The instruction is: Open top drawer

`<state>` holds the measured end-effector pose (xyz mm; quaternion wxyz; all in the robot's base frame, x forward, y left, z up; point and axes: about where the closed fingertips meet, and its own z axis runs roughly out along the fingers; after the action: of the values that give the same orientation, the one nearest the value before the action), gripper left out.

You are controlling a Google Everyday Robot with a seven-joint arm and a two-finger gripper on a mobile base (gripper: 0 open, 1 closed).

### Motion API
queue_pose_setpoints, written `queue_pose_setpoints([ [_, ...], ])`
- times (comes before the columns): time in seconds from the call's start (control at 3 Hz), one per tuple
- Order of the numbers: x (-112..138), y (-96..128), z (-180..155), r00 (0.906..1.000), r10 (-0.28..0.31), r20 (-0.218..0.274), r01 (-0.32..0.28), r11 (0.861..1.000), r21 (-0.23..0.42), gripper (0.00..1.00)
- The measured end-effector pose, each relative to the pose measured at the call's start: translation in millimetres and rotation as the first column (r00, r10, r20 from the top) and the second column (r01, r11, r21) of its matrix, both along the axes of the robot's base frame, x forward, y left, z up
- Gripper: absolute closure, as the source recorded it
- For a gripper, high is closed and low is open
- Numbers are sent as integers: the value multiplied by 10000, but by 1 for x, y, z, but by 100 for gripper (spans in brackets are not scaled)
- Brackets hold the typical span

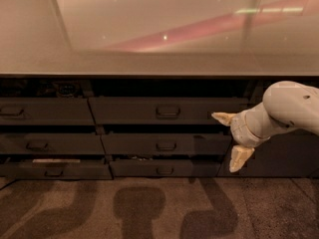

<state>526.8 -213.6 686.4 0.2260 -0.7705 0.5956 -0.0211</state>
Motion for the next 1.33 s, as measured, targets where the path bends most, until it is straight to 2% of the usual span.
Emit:
queue_pose_setpoints([
  [0.33,4,-1,-1,10000,-42,-82,43,10000,32,0],
  [0.67,33,-8,10,9984,-461,332,486,9955,-809,0],
  [1.0,72,-12,24,9929,-1049,553,1121,9824,-1492,0],
  [1.33,72,-12,24,9930,-1048,552,1120,9825,-1490,0],
])
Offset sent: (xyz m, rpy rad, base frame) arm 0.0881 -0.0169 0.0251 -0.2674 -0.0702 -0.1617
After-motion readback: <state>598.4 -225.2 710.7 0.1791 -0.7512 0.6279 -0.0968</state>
